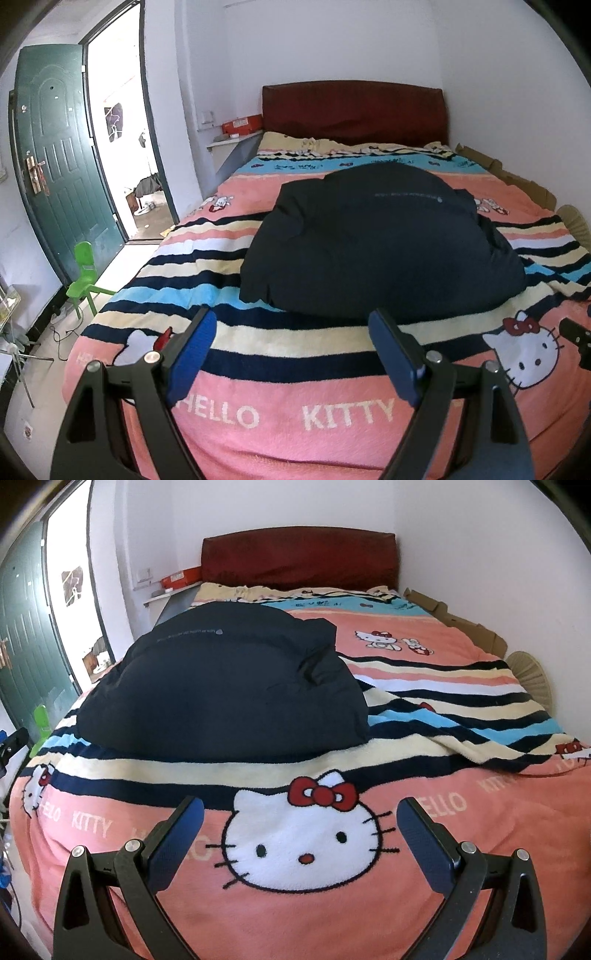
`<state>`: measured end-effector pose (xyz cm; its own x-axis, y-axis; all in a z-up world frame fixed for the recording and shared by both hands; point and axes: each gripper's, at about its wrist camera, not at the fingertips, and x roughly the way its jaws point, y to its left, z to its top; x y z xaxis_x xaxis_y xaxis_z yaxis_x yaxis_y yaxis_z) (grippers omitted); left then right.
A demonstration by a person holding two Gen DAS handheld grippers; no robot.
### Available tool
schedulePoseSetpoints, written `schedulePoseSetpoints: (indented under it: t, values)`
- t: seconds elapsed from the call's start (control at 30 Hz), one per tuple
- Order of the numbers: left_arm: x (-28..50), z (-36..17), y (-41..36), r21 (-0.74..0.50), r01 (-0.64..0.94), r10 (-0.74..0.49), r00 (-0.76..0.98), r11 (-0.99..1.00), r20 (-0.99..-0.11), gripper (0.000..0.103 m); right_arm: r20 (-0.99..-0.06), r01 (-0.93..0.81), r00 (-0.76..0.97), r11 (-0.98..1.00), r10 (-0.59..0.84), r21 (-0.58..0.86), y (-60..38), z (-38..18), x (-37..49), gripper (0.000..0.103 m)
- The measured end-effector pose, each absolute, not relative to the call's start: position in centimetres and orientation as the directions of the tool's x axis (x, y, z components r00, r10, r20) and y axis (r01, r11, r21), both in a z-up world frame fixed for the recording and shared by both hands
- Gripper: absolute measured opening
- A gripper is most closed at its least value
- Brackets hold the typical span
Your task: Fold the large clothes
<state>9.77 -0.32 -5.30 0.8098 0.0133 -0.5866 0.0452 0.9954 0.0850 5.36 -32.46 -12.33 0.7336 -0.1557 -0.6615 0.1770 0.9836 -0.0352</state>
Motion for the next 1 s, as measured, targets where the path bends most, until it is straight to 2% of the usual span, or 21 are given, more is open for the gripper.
schedulePoseSetpoints:
  t: [0.43,1.0]
  values:
    - [10.6,-7.3,-1.4,0.103,0.081,0.001,0.780,0.991,-0.626,0.084,-0.643,0.121,0.745,0.983,-0.180,-0.136,-30.8,-12.5,6.0,0.102]
    - [10.6,-7.4,-2.1,0.091,0.096,-0.018,0.779,0.991,-0.627,0.084,-0.651,0.111,0.742,0.987,-0.159,-0.115,-30.9,-13.3,6.2,0.102]
